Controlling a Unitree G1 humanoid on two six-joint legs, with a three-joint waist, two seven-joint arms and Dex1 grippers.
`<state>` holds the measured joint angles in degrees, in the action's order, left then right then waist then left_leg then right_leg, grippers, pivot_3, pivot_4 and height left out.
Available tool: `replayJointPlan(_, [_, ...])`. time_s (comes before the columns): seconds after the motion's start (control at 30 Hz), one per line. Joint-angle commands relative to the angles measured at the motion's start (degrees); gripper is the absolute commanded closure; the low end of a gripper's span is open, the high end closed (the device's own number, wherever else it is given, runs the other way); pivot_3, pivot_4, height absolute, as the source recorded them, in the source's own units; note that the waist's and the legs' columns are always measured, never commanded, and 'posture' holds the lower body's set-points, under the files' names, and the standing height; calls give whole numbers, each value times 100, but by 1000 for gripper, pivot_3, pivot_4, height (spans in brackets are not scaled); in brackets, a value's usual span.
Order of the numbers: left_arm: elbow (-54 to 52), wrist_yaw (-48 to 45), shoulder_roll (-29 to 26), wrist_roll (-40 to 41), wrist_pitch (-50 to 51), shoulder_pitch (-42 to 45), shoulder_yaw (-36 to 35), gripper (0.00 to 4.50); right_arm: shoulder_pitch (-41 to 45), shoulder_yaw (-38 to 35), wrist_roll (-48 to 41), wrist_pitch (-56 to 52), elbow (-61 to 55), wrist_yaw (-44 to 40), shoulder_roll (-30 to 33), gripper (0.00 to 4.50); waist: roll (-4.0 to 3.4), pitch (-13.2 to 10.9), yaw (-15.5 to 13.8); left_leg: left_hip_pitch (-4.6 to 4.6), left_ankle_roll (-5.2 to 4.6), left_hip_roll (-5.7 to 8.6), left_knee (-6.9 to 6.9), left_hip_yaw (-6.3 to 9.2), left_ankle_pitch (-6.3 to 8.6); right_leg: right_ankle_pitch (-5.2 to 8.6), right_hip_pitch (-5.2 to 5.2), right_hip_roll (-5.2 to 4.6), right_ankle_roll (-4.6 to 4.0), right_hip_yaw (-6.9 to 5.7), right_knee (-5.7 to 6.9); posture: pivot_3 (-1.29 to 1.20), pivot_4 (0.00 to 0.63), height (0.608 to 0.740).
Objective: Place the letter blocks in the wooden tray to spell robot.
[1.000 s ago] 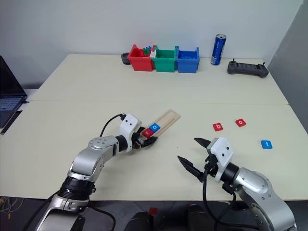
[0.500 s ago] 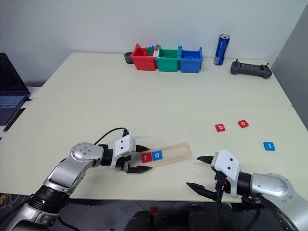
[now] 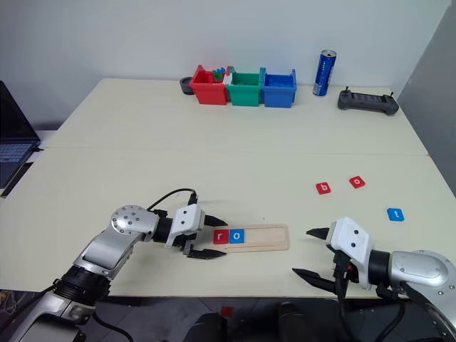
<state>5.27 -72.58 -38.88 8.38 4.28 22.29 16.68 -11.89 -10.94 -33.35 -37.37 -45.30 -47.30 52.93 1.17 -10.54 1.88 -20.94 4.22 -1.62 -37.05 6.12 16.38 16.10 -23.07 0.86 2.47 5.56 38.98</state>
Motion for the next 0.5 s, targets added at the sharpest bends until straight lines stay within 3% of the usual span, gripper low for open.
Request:
replayJointPlan(0.03, [87,-57,23,-53,-157,46,-3,1118,67,-146,-72,48,-72,-50,31,0,0,0,0,0,0,0,0,0,0,0,0,0,0,0,0,0,150,740])
replayJointPlan(0.2, [199,-93,79,-48,-203,81,4,1118,128,-91,-72,33,-57,-38,11,0,0,0,-1,0,0,0,0,0,0,0,0,0,-1,0,0,0,150,740])
replayJointPlan(0.3, [290,-142,103,-40,-180,158,5,133,162,-76,-78,19,-37,-43,8,0,0,0,-3,0,0,0,-1,0,0,-2,1,0,-2,0,0,0,150,740])
replayJointPlan(0.5, [369,-199,64,-11,-291,251,-114,46,226,-58,-108,-9,-17,-56,9,0,0,0,1,0,0,0,-1,0,0,-10,1,0,-17,0,0,0,150,740])
